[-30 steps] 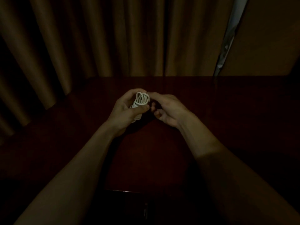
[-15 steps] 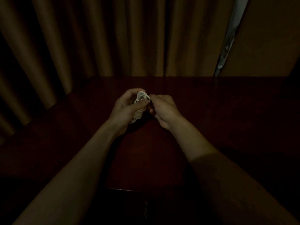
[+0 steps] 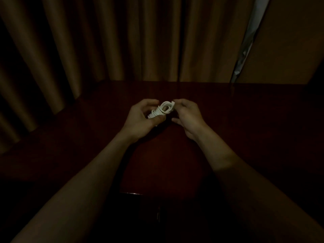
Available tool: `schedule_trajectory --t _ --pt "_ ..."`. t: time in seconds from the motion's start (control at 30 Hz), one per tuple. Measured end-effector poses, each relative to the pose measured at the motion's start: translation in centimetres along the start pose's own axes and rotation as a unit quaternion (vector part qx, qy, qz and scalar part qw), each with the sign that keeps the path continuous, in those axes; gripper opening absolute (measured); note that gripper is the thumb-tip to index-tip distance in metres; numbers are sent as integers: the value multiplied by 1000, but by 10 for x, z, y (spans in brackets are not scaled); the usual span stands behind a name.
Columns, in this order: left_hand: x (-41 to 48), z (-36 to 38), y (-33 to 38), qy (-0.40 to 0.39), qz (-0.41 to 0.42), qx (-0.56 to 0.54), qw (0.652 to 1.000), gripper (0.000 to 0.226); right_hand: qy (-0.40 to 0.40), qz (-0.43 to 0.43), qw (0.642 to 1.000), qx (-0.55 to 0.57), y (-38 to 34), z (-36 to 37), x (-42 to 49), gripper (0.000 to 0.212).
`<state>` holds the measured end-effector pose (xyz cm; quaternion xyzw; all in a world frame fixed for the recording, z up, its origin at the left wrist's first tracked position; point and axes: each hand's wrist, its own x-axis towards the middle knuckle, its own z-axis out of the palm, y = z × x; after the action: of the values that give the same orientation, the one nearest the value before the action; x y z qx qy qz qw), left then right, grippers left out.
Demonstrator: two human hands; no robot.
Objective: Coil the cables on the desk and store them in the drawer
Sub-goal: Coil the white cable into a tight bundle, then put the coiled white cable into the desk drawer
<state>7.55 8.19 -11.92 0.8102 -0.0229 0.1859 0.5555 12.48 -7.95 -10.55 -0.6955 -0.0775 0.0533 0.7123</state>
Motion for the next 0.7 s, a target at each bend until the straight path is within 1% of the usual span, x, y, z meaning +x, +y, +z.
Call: schedule_trajectory --t 0.07,0.13,0.23,0.3,0.33,0.4,0.47,0.53,0.6,0.7 --pt "-3 -2 2 -2 17 41 999 53 -14 -23 1000 4 -4 -7 -5 34" --pt "-8 -5 8 -24 30 84 996 57 -49 -46 998 -7 -8 -14 -12 49" --pt "-18 -15 22 -51 37 131 989 66 -124 -80 985 -85 -11 -19 -31 65" --pt "-28 -23 35 -69 51 165 983 71 -153 -123 966 -170 -17 -21 -46 71" --pt "-34 -27 44 -78 58 183 978 73 -158 -147 950 -226 -22 -22 -53 70" --pt "-48 -36 60 -103 63 217 969 74 -172 -177 915 -319 -32 -25 -71 58" --pt "-68 -44 73 -124 58 231 963 74 -191 -194 892 -360 -41 -28 -93 46" --pt "-92 -53 81 -125 52 223 966 72 -186 -217 886 -366 -45 -30 -117 42" --pt "-118 -60 89 -121 37 193 973 69 -172 -237 887 -358 -43 -35 -140 41" --pt "-158 -61 101 -128 24 171 977 61 -173 -239 888 -351 -33 -43 -177 42"
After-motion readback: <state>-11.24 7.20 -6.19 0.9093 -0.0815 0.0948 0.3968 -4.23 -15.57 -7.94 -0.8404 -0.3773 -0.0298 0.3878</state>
